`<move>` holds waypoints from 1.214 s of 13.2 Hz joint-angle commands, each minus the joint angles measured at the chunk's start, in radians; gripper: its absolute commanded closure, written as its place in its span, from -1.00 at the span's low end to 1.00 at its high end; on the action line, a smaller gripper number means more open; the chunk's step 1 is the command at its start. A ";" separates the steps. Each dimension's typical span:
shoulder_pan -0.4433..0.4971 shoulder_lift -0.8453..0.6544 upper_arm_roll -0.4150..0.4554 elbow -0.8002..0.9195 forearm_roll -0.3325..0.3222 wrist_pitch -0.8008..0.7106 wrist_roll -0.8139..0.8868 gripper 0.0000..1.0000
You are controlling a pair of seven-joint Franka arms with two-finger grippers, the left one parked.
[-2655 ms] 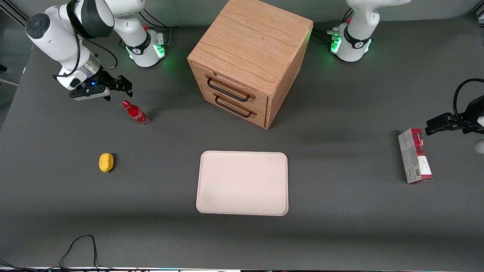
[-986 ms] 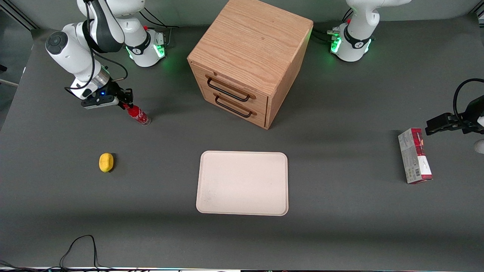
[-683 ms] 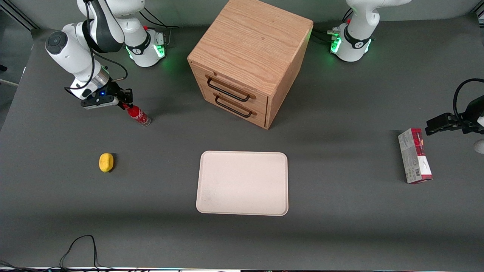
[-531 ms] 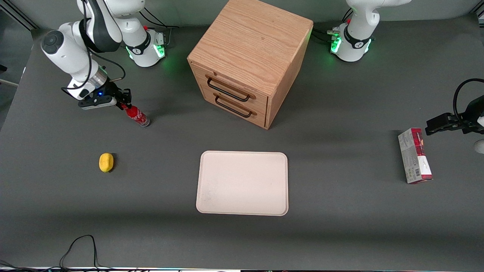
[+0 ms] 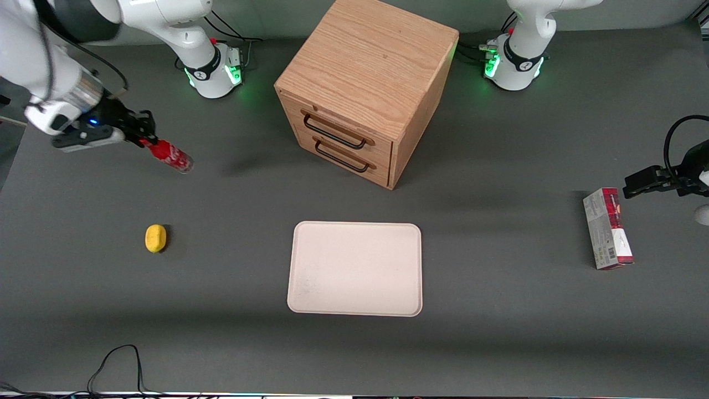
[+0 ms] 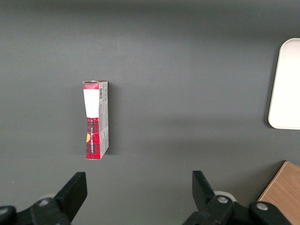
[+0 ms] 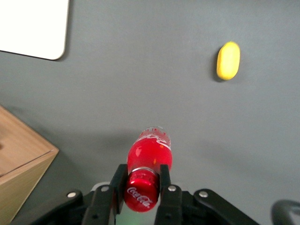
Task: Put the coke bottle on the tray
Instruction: 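Lift the bottle and carry it with the right gripper onto the tray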
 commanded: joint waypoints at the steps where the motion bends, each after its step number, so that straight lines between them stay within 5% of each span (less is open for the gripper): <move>1: 0.010 0.256 0.022 0.420 -0.002 -0.238 0.054 1.00; 5: 0.053 0.573 0.030 0.932 0.010 -0.478 0.192 1.00; 8: 0.076 0.790 0.105 1.202 0.019 -0.518 0.327 1.00; 12: 0.084 0.989 0.251 1.308 0.015 -0.330 0.563 1.00; 16: 0.162 1.132 0.249 1.309 -0.028 -0.134 0.669 1.00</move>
